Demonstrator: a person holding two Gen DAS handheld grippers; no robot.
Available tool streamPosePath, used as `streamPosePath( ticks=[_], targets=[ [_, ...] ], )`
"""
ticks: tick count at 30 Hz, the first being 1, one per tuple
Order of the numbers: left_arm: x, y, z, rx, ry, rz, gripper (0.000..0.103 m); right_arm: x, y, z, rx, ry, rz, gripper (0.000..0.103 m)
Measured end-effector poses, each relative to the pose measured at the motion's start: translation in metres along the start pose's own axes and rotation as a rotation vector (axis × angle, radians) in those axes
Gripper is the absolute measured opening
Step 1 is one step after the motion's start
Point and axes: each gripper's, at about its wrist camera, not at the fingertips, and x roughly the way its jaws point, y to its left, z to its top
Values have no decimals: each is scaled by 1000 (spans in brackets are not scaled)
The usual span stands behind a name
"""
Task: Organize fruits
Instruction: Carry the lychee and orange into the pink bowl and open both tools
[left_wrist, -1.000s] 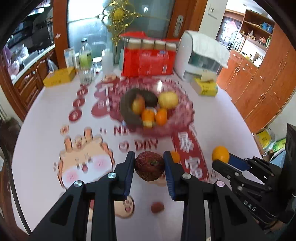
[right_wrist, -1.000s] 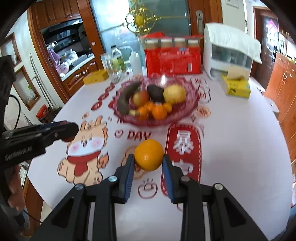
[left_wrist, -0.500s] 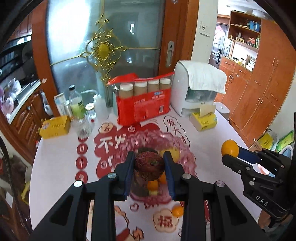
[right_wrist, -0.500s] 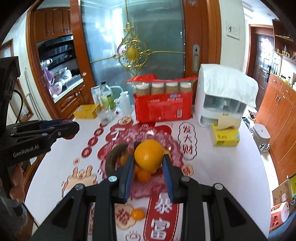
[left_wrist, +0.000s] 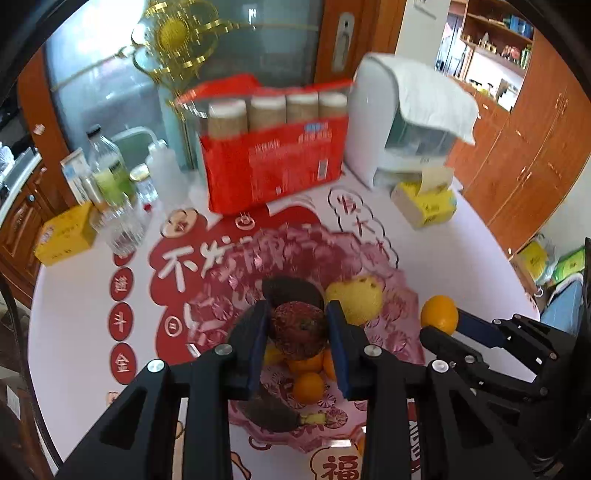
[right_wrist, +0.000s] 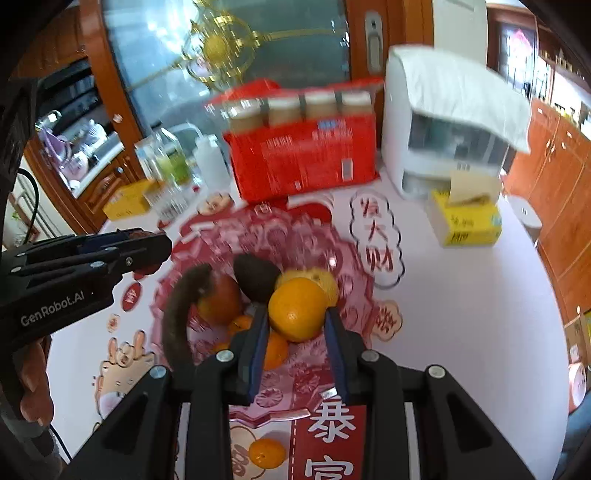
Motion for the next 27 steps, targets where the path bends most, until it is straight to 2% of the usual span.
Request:
streamPosePath(
  ticks=[6, 15, 17, 19, 21, 23, 27],
  targets=[
    [36, -2, -7, 13, 51, -1, 30, 41, -8, -14, 36, 78, -18, 31],
    [63, -4, -16, 24, 101, 25, 31, 67, -9, -27, 41, 136, -3, 32],
    [63, -3, -17, 16, 102, 25, 42, 70, -8, -29, 39, 149, 16, 32],
    [60, -2, -18, 4, 92, 34, 68, 73, -7, -31, 46, 158, 28, 33],
    [54, 1, -19, -12, 69, 44, 77, 73, -6, -34, 49, 156, 38, 36],
    [50, 3, -19, -20, 63, 45, 81, 71, -5, -35, 45, 147, 45, 44],
    [44, 7, -19, -51, 67, 52, 84, 64, -5, -33, 47, 125, 51, 50]
  ],
)
